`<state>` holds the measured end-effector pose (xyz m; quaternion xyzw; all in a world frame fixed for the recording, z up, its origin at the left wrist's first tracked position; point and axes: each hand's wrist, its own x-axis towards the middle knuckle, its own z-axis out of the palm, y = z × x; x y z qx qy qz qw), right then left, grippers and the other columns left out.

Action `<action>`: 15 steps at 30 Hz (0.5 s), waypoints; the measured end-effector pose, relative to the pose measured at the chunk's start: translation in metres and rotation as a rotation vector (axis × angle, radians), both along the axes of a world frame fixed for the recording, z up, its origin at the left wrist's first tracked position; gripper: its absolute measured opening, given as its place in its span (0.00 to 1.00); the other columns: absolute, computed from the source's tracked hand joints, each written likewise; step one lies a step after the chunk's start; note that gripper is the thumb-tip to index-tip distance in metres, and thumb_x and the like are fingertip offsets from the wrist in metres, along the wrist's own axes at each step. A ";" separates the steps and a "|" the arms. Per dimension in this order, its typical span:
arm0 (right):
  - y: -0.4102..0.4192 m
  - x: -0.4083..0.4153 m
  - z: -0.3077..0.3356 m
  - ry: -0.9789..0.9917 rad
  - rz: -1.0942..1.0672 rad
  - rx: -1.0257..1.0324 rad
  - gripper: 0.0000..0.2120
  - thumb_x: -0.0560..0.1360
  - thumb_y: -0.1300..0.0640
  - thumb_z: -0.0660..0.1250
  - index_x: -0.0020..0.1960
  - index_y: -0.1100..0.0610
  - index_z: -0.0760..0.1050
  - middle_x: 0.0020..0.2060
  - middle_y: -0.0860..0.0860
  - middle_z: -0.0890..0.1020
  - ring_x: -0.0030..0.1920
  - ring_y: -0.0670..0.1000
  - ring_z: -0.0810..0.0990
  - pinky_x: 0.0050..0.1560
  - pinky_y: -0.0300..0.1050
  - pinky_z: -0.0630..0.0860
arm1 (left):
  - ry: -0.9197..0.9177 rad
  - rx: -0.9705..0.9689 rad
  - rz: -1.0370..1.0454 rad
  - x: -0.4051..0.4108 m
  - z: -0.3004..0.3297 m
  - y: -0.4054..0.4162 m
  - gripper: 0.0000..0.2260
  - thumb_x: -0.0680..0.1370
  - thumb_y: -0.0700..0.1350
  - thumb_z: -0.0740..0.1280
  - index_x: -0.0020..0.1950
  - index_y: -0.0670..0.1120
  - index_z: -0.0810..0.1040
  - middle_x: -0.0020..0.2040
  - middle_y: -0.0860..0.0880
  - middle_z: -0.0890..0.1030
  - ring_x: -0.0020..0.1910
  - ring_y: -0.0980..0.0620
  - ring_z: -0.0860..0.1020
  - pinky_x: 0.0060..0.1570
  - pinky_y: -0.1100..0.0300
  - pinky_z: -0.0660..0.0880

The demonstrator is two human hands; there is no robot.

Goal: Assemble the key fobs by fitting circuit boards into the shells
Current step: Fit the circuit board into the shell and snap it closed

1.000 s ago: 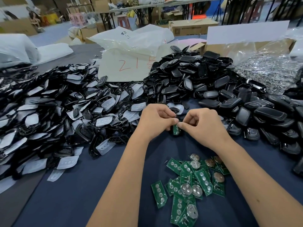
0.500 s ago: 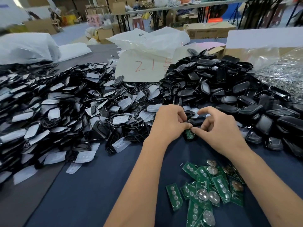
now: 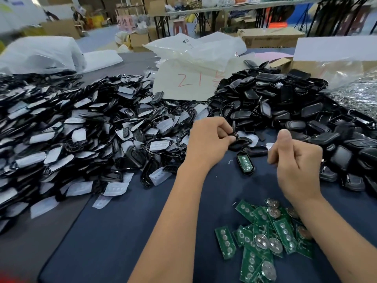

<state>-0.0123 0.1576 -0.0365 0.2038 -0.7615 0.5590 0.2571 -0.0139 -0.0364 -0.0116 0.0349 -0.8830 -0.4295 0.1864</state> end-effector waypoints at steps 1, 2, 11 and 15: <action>0.000 0.001 -0.001 -0.028 -0.006 -0.010 0.32 0.88 0.48 0.56 0.27 0.57 0.73 0.23 0.55 0.75 0.25 0.54 0.72 0.32 0.57 0.68 | 0.009 -0.014 0.014 0.001 0.002 -0.004 0.08 0.71 0.43 0.80 0.41 0.53 0.83 0.32 0.58 0.81 0.32 0.66 0.76 0.35 0.74 0.69; 0.000 0.001 -0.002 -0.048 -0.006 -0.009 0.33 0.88 0.47 0.56 0.25 0.58 0.70 0.22 0.56 0.73 0.24 0.55 0.70 0.32 0.57 0.67 | 0.022 -0.028 0.030 0.002 0.004 -0.009 0.08 0.71 0.44 0.80 0.41 0.54 0.83 0.32 0.59 0.81 0.32 0.66 0.76 0.34 0.74 0.68; -0.004 0.001 0.005 -0.003 0.075 0.003 0.35 0.88 0.44 0.57 0.25 0.58 0.57 0.20 0.54 0.60 0.22 0.54 0.57 0.24 0.57 0.56 | 0.102 -0.065 0.269 0.038 0.004 -0.077 0.06 0.72 0.45 0.80 0.41 0.53 0.84 0.33 0.57 0.81 0.32 0.62 0.76 0.37 0.67 0.75; -0.031 0.005 0.022 0.082 0.119 0.080 0.35 0.88 0.47 0.56 0.25 0.62 0.58 0.20 0.55 0.61 0.21 0.57 0.59 0.23 0.57 0.57 | 0.111 -0.183 0.444 0.052 0.012 -0.112 0.03 0.75 0.46 0.76 0.42 0.50 0.84 0.34 0.58 0.81 0.34 0.59 0.79 0.40 0.61 0.79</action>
